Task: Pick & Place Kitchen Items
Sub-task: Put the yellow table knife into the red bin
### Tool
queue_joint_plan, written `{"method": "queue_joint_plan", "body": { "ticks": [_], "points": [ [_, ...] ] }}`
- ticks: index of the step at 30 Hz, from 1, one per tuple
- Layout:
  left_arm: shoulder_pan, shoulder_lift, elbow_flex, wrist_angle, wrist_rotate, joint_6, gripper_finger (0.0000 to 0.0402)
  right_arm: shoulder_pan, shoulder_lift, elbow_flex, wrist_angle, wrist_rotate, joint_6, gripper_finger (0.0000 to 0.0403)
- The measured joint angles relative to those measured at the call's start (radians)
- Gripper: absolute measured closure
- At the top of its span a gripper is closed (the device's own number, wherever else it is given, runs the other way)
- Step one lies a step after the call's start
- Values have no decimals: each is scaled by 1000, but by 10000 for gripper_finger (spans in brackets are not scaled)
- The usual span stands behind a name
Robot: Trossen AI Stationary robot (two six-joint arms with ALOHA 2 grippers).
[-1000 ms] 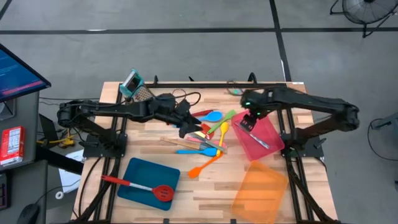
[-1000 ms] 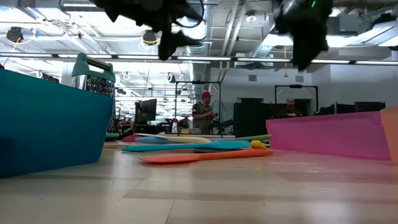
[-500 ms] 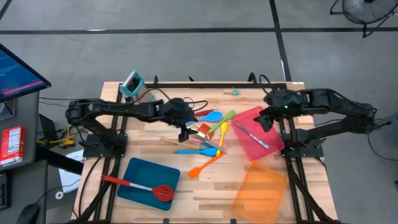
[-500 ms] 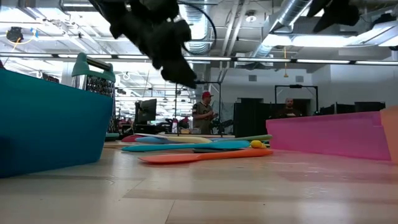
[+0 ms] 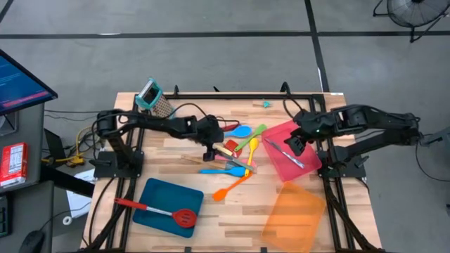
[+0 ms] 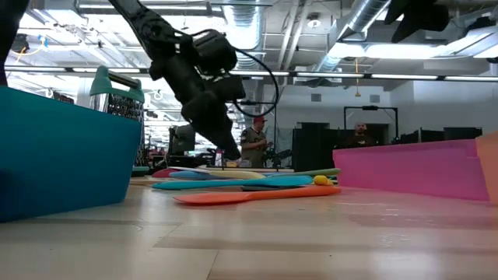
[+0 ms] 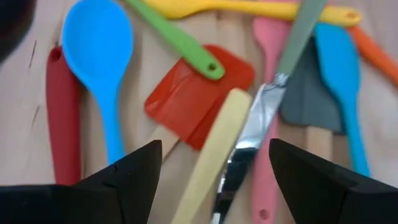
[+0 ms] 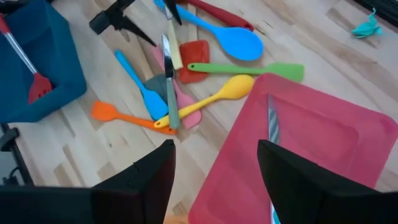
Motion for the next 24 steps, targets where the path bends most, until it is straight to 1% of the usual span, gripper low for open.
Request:
{"method": "queue_joint_plan", "body": {
  "ticks": [3, 8, 16, 24],
  "points": [
    [8, 1, 0, 3, 0, 13, 120, 4, 11, 0, 0, 3, -1, 182],
    [4, 2, 0, 2, 0, 120, 122, 4, 15, 0, 1, 5, -1, 182],
    [4, 65, 0, 18, 7, 109, 138, 4, 16, 0, 3, 30, 2, 182],
    [4, 121, 3, 34, -27, 94, 152, 3, 16, 0, 9, 30, 2, 182]
  ]
}}
